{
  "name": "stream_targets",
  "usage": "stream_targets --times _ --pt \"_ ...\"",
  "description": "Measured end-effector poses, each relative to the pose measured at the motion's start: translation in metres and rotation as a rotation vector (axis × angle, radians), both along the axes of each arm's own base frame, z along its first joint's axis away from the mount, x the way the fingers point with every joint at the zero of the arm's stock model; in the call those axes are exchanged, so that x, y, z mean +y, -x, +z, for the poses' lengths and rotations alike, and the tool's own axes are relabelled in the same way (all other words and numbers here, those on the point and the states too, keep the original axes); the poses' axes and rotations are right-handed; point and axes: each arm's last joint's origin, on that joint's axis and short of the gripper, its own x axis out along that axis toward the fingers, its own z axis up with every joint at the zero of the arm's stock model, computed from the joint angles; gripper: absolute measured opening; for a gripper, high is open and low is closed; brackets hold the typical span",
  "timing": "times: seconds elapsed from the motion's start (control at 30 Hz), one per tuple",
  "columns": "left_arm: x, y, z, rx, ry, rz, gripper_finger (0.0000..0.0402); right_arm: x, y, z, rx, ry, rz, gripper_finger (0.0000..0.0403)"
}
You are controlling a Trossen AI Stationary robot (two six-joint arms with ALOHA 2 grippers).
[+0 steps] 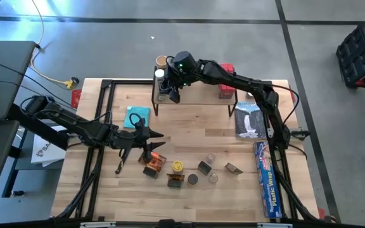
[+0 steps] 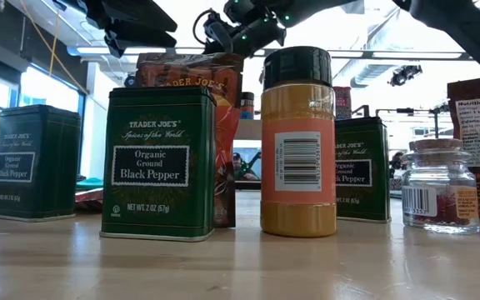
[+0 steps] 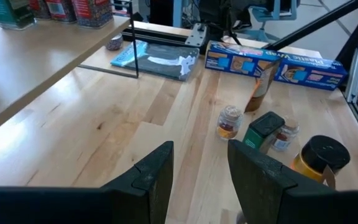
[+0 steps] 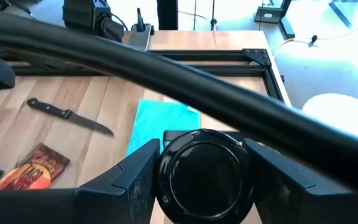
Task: Shelf spices
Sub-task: Adjust the black seasoning bottle on the shelf, then put the yellow seasoning bottle on the shelf
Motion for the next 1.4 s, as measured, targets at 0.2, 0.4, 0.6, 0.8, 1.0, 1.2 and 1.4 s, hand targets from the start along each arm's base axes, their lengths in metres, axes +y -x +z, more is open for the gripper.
stream_targets --times 0.2,0.4,0.6,0.8,1.0,1.2,1.4 --pt "0.000 0.000 0.000 -0.001 0.002 -0.003 0.0147 0.000 -0.001 0.001 -0.014 0.009 0.001 0.0206" --pt "-0.002 0.001 0.000 0.000 0.002 -0.008 0.0147 -0.001 -0.003 0.003 -0.041 0.026 0.005 0.0216" --pt "-0.002 0.001 0.000 0.001 0.004 -0.013 0.0147 -0.001 -0.003 0.003 -0.044 0.027 0.005 0.0256" --pt "-0.002 0.001 0.000 0.001 0.004 -0.013 0.0147 -0.002 -0.004 0.006 -0.075 0.041 0.005 0.0270" --pt "-0.002 0.001 0.000 -0.001 0.012 -0.011 0.0147 0.001 0.007 0.028 -0.116 0.078 0.009 0.0270" --pt "-0.002 0.001 0.000 -0.002 0.018 -0.003 0.0147 0.015 0.041 0.073 -0.115 0.172 0.020 0.0270" --pt "-0.001 0.001 0.000 -0.009 0.005 0.030 0.0147 0.029 0.082 0.103 -0.034 0.222 0.024 0.0270"
